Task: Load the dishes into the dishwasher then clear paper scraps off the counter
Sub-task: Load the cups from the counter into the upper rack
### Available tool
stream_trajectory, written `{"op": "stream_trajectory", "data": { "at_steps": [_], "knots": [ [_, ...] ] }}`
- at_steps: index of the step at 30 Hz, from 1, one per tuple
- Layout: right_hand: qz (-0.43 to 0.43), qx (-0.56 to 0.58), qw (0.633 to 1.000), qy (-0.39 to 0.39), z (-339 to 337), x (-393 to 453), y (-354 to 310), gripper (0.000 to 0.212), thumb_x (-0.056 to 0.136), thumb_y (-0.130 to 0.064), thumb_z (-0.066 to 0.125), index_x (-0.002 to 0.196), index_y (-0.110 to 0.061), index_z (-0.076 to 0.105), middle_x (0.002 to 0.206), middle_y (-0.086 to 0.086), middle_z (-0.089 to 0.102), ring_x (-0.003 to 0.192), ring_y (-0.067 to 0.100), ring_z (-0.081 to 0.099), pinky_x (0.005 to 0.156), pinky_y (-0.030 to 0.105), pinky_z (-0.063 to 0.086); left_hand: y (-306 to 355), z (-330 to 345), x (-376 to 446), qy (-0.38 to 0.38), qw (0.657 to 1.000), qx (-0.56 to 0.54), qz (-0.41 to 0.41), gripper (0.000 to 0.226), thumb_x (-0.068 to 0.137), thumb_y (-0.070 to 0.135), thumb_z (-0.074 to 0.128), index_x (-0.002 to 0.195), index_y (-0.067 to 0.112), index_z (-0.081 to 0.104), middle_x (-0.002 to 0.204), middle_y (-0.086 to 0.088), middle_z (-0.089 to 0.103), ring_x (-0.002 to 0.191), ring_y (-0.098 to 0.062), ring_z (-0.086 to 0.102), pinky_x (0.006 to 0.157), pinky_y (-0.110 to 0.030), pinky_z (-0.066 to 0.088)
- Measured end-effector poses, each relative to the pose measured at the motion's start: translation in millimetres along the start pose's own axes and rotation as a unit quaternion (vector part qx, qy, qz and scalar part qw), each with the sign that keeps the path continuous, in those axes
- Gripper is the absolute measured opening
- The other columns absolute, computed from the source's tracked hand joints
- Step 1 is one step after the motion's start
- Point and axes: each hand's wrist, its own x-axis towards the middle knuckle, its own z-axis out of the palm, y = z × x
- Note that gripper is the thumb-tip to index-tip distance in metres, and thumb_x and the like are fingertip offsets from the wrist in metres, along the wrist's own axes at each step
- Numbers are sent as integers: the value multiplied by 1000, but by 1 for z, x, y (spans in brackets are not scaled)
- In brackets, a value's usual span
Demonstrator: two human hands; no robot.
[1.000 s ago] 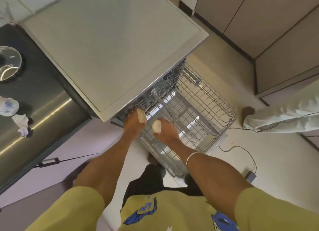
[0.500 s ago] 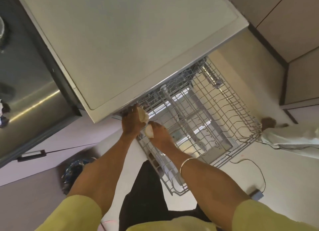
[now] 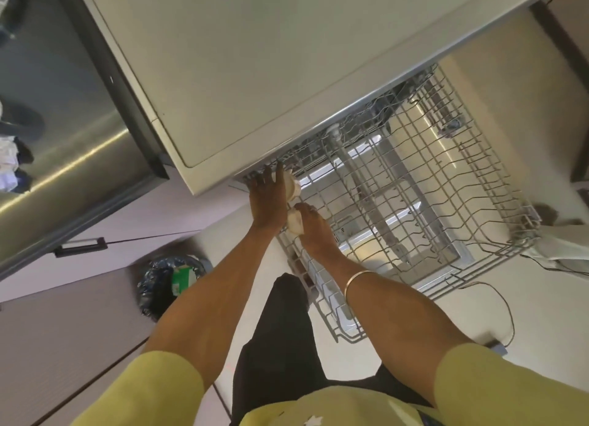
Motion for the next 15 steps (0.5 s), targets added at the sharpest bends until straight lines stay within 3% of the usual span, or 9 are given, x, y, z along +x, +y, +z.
{"op": "stream_trajectory", "data": {
  "at_steps": [4, 8, 12, 15],
  "knots": [
    [10, -11, 1000, -16, -5, -1, -1, 93, 74, 9, 71, 151, -17, 27, 147, 12, 39, 128, 35, 49, 94, 45, 53, 2, -5, -12, 16, 998, -58, 9, 109, 78, 20, 80, 158, 12, 6, 161, -19, 19, 149, -35, 18, 122, -45, 19],
    [1, -54, 998, -32, -19, -13, 0, 96, 77, 15, 63, 156, -10, 13, 160, 15, 19, 145, 35, 26, 110, 48, 40, 5, -8, -32, 37, 992, -120, 20, 107, 82, 3, 73, 157, 11, -3, 165, -12, 5, 152, -29, 6, 124, -40, 13],
    [10, -76, 997, -27, -41, -32, 5, 91, 81, 15, 56, 156, -5, 9, 161, 19, 12, 147, 35, 21, 113, 43, 36, 4, -18, -58, 47, 984, -172, 21, 101, 82, 2, 72, 157, 9, 3, 163, -15, 14, 151, -31, 14, 122, -41, 20],
    [11, -99, 995, -9, -59, -45, -2, 88, 82, 19, 50, 156, -3, 8, 162, 19, 11, 149, 34, 17, 116, 42, 32, 0, -29, -80, 48, 981, -182, 43, 90, 88, 14, 68, 156, 5, 10, 161, -18, 21, 149, -33, 21, 121, -44, 24]
  ]
}}
